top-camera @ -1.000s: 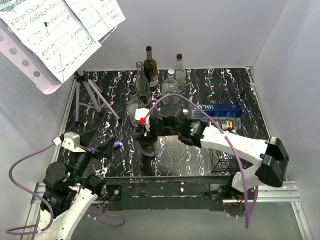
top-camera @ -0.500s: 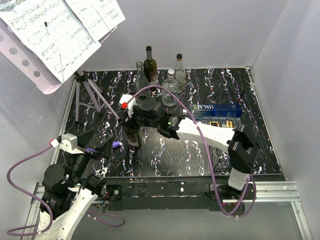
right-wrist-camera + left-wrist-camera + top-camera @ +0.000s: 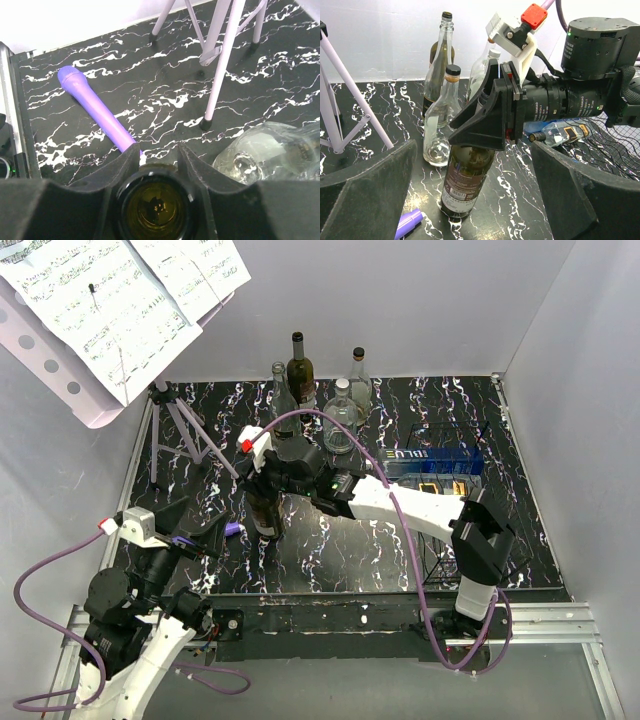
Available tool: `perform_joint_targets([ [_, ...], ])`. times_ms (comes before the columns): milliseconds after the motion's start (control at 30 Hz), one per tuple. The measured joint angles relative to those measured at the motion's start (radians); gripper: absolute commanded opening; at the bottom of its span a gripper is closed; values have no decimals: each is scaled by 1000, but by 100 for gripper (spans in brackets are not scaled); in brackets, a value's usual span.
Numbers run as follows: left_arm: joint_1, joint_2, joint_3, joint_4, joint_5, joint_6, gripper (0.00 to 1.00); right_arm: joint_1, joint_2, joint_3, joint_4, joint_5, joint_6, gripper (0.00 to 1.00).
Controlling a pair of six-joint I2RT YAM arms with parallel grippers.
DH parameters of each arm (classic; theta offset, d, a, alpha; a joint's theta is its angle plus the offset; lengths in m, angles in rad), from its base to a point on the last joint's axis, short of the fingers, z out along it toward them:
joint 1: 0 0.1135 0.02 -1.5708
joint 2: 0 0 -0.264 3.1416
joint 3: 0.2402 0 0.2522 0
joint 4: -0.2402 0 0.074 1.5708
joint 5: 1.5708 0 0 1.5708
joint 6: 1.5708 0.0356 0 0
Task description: Take the wine bottle off the wine rack
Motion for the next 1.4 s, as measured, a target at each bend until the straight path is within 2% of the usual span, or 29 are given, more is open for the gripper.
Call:
perform_joint_targets([
  [100,0,0,0,0,0,0,98,5,-2,0,23,13,0,59],
  [200,0,1,0,0,1,0,98,7,-14,0,47,17,-2,66],
  [400,0,1,0,0,1,0,98,10,-81,-5,47,24,-2,74],
  [567,0,1,0,0,1,0,98,10,-249,-56,34,71,-32,75],
  [800,0,3,0,0,2,0,98,-27,-516,-204,-27,117,-227,82],
  [900,0,8,0,0,2,0,98,-83,-600,-299,-104,120,-348,82],
  [1033,0,11,0,0,2,0,98,-178,-614,-340,-267,111,-526,81],
  [1233,0,11,0,0,2,0,98,-431,-601,-447,-496,-105,-863,78],
  [1400,0,11,0,0,2,0,98,-567,-484,-445,-635,-231,-983,74],
])
